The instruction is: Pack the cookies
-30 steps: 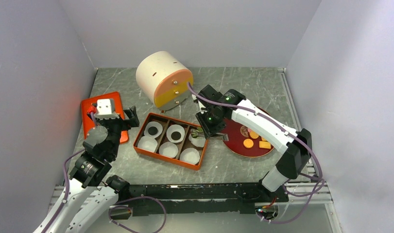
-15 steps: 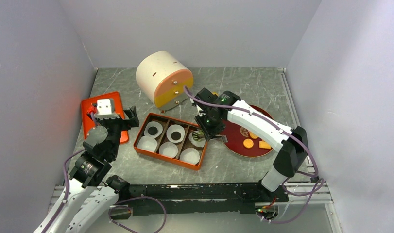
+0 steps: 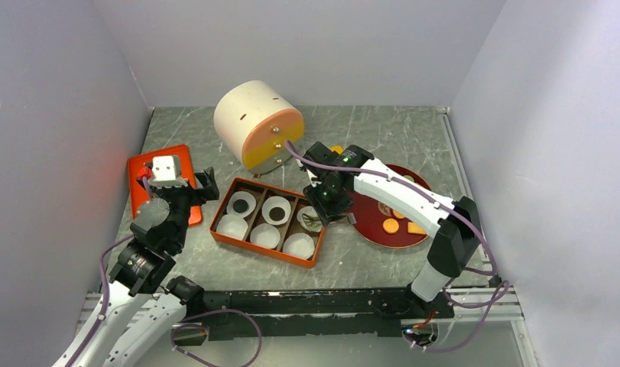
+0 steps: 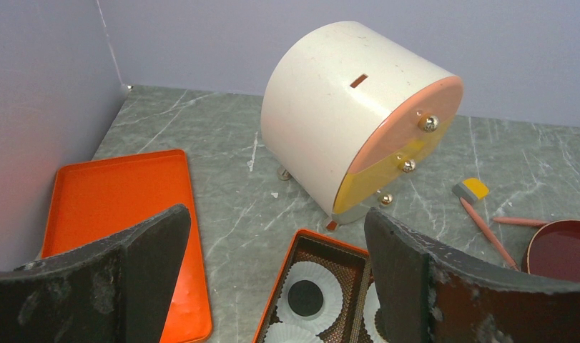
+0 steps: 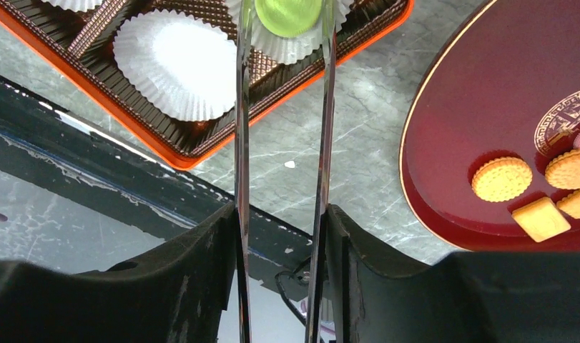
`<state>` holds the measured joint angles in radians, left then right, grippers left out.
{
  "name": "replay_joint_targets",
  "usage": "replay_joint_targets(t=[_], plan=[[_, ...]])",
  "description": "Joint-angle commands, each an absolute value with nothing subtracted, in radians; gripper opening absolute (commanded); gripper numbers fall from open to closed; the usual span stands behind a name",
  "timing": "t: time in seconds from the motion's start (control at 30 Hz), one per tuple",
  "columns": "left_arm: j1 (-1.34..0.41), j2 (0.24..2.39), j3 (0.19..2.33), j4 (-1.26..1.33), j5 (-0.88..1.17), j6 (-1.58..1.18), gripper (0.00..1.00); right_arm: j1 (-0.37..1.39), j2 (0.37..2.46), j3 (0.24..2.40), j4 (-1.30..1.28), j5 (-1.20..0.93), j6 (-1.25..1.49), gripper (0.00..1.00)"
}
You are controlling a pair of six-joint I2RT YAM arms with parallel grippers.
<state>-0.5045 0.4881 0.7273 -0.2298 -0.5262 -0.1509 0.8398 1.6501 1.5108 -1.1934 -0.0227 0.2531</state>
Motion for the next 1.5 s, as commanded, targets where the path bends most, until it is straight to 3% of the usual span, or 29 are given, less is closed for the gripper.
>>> replay_joint_targets(t=[0.0, 0.6, 0.83, 1.47], plan=[[-0.499, 0.481, 0.736, -0.206, -0.516, -0.147, 0.96, 0.845, 1.639, 1.519, -1.180, 0.017, 0.247, 0.50], [-0.500, 0.482, 0.736, -0.204, -0.514, -0.149, 0.96, 0.842, 1.559, 1.606, -1.166, 0.061, 0.274, 0.49], [-0.500, 0.486, 0.737, -0.204, -0.511, -0.149, 0.96, 0.810, 1.502, 1.631, -1.187, 0.145, 0.301, 0.42], [-0.500, 0.469, 0.736, -0.202, -0.507, -0.150, 0.96, 0.337, 1.345, 1.382, -1.138, 0.102, 0.278, 0.39]])
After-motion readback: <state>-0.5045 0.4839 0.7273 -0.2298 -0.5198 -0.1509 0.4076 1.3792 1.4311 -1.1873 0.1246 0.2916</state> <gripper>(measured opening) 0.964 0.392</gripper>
